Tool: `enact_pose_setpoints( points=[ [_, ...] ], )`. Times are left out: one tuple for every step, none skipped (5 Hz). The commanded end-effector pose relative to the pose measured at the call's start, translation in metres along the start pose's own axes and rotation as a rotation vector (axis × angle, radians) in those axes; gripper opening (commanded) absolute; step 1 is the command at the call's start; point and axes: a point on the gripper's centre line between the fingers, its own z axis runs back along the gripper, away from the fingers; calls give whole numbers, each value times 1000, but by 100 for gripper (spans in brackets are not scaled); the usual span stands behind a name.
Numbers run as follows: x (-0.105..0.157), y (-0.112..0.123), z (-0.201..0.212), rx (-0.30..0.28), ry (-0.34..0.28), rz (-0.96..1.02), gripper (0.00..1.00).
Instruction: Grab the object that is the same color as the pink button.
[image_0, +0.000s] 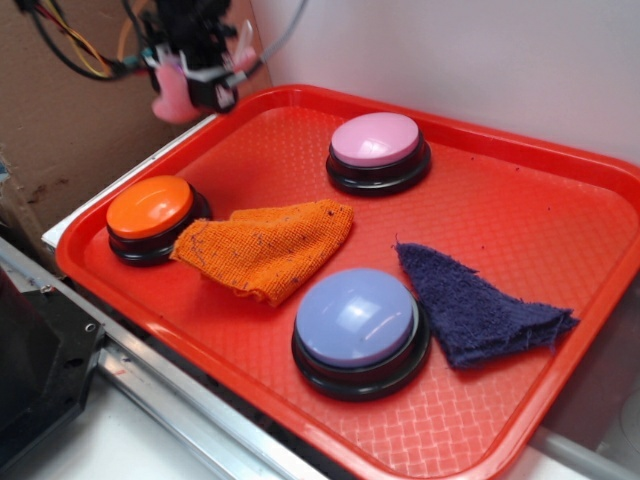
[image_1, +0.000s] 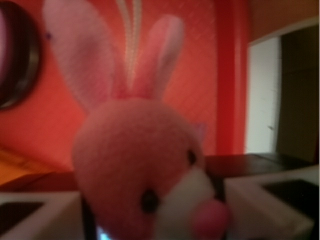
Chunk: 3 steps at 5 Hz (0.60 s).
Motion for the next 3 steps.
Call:
enact_pose_setpoints(
  points=[
    [-37, -49, 104, -58, -84, -50, 0],
    [-46, -63, 138, -7, -123, -76, 0],
    [-49, -68, 136, 25, -123, -71, 0]
  ],
)
